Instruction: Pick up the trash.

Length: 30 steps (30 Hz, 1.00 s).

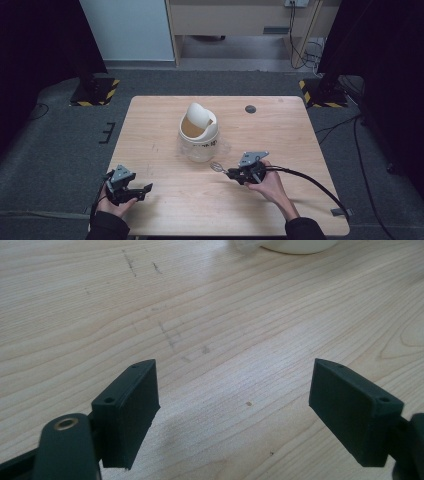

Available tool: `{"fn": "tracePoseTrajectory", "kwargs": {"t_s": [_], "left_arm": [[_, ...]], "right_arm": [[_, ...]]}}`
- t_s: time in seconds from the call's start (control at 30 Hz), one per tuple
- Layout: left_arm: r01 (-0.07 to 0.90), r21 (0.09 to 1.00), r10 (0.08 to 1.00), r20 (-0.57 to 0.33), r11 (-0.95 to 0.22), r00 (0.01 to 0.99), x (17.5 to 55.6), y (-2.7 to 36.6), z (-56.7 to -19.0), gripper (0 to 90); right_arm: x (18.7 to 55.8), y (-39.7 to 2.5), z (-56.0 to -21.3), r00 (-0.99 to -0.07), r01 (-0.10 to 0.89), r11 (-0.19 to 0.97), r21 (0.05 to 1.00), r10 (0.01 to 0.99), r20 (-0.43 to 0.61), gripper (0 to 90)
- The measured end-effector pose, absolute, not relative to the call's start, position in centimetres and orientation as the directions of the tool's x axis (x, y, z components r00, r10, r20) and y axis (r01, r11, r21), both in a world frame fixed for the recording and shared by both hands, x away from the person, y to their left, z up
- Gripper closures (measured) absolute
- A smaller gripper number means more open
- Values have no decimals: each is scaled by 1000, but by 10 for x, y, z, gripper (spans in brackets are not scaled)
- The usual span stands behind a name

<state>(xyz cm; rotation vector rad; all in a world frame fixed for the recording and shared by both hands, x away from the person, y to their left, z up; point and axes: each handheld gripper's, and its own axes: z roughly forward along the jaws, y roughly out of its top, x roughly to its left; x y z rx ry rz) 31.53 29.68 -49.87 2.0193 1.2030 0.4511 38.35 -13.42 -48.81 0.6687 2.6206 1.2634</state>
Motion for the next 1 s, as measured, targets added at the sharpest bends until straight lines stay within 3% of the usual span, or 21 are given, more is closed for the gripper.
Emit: {"fn": "tracePoseTrajectory", "kwargs": {"t_s": [0.6, 1.0], "left_arm": [[580, 769, 849, -96, -268, 519, 313, 293, -493, 202], [528, 822, 840, -121, -213, 528, 311, 287, -476, 214]], "right_arm": [[374, -170, -432, -848, 255, 301, 919, 526, 63, 800], [366, -190, -401, -832, 183, 174, 968, 552, 58, 799]]}}
